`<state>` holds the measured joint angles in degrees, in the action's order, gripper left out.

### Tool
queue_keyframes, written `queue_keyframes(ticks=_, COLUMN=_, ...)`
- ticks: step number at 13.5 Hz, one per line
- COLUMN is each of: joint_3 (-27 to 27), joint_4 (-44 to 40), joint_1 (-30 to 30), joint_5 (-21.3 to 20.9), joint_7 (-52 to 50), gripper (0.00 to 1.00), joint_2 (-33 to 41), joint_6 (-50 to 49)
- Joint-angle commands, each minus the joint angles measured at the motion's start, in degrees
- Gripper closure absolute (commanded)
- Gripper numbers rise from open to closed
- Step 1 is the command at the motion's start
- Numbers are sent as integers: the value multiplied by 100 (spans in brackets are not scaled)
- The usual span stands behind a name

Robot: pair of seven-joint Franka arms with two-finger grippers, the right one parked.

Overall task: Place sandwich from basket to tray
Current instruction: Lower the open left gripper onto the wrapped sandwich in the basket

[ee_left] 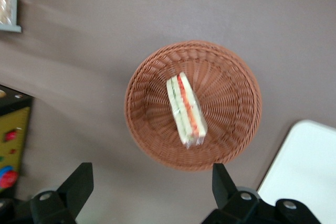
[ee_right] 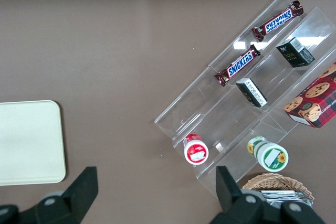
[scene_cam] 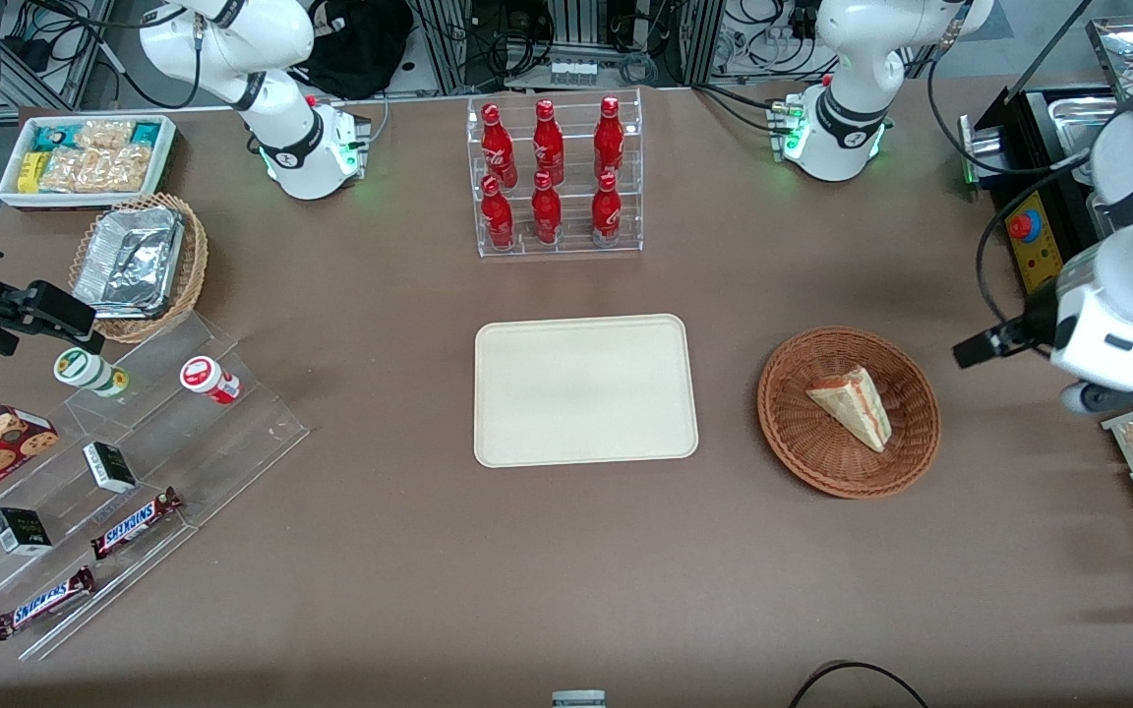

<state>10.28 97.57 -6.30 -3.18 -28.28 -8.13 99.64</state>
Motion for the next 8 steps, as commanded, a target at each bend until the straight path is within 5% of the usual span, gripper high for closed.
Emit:
queue_keyframes(ticks=1, joint_3=9, joint_4=972, joint_1=15, joint_5=-7, joint_7=-1166, gripper=0, joint_2=154, joint_6=1000)
queue_keyframes(ticks=8, joint_3=62, joint_4=2292, joint_1=208, joint_5=2, joint_7=-2663, gripper=0, joint_2=92, joint_6=2717)
